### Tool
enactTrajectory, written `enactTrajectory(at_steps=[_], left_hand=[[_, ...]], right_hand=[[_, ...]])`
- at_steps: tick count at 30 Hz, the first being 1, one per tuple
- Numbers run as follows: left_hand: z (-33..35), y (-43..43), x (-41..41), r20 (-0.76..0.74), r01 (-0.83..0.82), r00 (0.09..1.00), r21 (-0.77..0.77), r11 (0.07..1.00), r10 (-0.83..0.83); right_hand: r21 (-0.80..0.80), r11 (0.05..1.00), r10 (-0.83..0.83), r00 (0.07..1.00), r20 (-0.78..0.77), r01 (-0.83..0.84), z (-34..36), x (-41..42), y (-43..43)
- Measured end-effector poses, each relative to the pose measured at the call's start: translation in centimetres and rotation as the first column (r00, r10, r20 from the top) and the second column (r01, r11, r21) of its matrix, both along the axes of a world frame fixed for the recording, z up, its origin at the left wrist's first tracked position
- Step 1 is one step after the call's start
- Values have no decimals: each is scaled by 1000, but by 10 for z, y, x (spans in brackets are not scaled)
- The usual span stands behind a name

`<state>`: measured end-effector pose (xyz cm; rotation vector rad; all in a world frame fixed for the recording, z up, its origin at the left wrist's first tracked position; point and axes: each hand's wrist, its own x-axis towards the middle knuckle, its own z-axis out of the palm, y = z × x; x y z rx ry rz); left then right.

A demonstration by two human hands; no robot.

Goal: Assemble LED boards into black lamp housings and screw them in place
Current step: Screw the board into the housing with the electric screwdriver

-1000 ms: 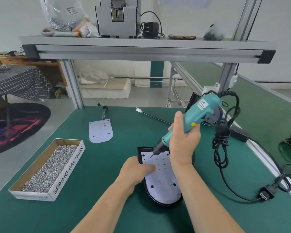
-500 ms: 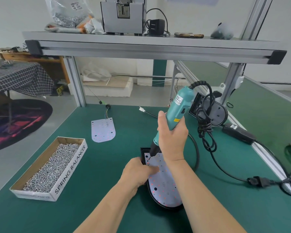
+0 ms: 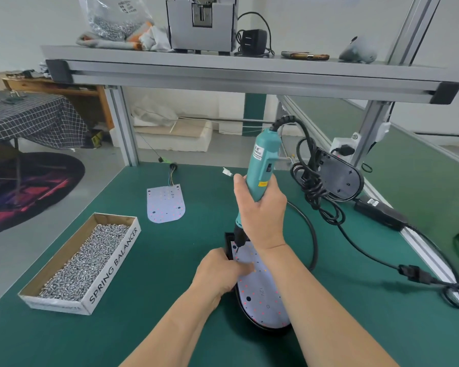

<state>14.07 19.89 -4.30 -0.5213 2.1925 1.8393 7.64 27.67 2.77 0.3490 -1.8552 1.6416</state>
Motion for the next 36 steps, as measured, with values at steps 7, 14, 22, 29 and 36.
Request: enactTrajectory(at_steps=[7, 14, 22, 29, 36], left_hand=[[-1, -1, 0, -8, -25, 1000, 3, 1000, 25], [-1, 0, 0, -31, -41, 999, -21, 999, 41], [2, -2, 1, -26, 3, 1000, -8, 1000, -3], [2, -2, 2, -13, 9, 1000, -15, 1000, -9], [-1, -5, 0, -20, 14, 1000, -38, 999, -15]], right_hand=[[-13, 1000, -3, 1000, 21, 3, -5, -4, -3], [6, 999, -32, 999, 7, 32, -8, 1, -8], [-79, 997, 7, 997, 76, -1, -3, 9, 5], [-253, 963, -66, 990, 125, 96, 18, 4, 46], [-237, 891, -299, 892, 338, 388, -11, -1, 122]])
